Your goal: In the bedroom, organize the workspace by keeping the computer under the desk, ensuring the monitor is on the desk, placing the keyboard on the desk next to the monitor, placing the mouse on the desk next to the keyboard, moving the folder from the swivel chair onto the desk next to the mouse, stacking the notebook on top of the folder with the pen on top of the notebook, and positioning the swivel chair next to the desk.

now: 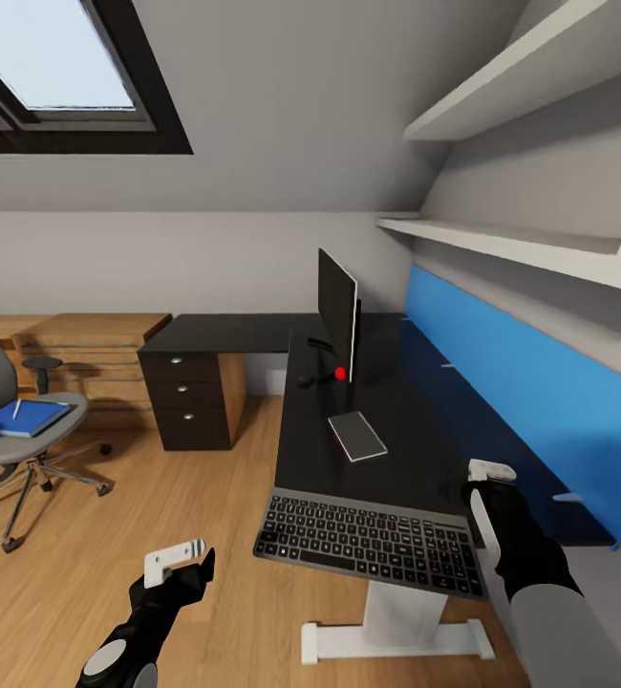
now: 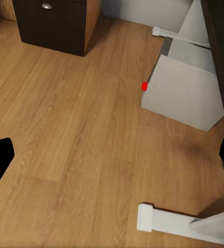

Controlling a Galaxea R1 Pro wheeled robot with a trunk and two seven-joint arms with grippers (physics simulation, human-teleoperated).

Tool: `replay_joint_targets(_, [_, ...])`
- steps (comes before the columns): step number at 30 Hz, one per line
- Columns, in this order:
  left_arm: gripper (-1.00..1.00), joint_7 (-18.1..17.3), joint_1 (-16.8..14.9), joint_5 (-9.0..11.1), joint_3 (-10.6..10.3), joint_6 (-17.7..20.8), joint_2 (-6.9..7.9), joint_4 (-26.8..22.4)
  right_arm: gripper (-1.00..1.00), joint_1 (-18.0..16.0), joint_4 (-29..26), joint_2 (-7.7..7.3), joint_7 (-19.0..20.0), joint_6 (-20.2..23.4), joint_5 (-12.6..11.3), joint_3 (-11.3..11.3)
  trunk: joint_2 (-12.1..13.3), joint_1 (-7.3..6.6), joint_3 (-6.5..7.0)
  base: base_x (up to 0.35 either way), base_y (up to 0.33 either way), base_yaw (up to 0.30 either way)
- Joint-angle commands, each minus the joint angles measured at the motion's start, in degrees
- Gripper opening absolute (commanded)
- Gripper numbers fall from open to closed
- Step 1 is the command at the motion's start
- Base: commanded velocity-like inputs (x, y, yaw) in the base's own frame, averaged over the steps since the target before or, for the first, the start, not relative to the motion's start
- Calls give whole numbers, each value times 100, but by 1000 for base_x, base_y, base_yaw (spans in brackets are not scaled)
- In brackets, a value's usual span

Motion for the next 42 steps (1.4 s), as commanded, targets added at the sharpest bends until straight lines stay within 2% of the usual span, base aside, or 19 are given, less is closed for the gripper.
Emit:
replay_joint_targets(1, [100,49,-1,61,-7,18,1,-9,100,-4,-7,0,0,33,20,0,38,-22,14,0,0,0])
replay_joint_targets(23, [100,48,-1,61,0,18,10,-5,100,-1,-19,9,10,46,5,-4,38,-22,14,-1,0,0])
replay_joint_targets(42, [100,48,-1,61,9,21,10,-9,100,1,-13,11,77,22,-35,-30,38,-22,14,-308,-3,0])
